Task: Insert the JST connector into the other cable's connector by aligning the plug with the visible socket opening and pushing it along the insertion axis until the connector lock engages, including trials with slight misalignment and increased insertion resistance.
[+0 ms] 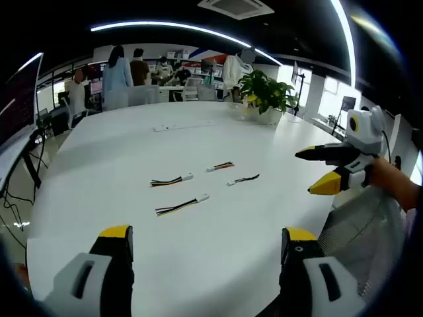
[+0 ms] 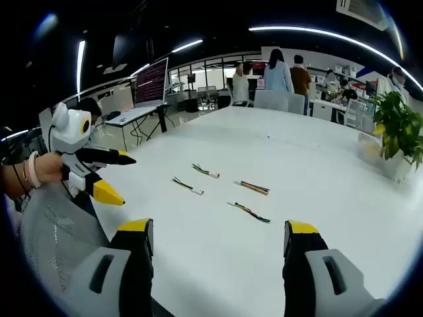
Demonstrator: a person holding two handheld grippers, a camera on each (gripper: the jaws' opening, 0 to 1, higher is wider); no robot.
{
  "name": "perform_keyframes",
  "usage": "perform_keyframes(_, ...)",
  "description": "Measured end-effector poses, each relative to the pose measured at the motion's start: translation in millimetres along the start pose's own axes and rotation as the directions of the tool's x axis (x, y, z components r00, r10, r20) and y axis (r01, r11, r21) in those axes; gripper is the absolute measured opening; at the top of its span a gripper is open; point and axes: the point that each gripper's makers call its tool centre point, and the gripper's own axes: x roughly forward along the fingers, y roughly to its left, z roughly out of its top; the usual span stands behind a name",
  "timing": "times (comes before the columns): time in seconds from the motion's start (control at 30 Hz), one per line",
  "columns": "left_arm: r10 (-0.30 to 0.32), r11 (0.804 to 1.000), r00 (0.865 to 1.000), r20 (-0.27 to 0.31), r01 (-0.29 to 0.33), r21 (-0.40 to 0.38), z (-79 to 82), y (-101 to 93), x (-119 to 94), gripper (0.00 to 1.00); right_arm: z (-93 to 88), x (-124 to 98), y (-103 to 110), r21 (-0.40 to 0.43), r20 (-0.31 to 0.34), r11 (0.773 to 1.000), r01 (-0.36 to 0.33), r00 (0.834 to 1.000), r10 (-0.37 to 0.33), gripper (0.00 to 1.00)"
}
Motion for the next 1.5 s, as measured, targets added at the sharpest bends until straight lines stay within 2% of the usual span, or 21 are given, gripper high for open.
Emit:
perform_keyframes(0.17,0.010,0.997,1.000,-0.021,-0.008,0.072,-2.5,-3.4,1.2,0.93,-0.5,0.8,3.0,-0.013,-0.003,1.000,-0.010,1.000,0.010,0.80)
perform_keyframes(1.03,-0.001,0.999,1.000,-0.028,0.003,0.054,-4.2,-1.0,1.2,0.92,-2.9,2.5,7.6,-0.003,-0.012,1.000,-0.031,0.999,0.031,0.80)
perform_keyframes(1.17,-0.022,0.999,1.000,-0.015,0.022,0.032,-2.1,-3.5,2.2,0.91,-3.4,2.4,6.9,-0.005,-0.015,1.000,-0.028,1.000,0.028,0.79)
perform_keyframes(1.33,-0.014,0.998,0.999,-0.035,0.016,0.064,-5.4,-4.5,3.0,0.90,-3.2,2.5,6.5,0.002,-0.013,1.000,-0.031,0.999,0.031,0.78)
perform_keyframes(1.5,-0.026,0.998,0.999,-0.032,0.027,0.051,-4.8,-5.1,2.4,0.88,-3.0,2.4,6.5,-0.005,-0.014,1.000,-0.029,0.999,0.029,0.77)
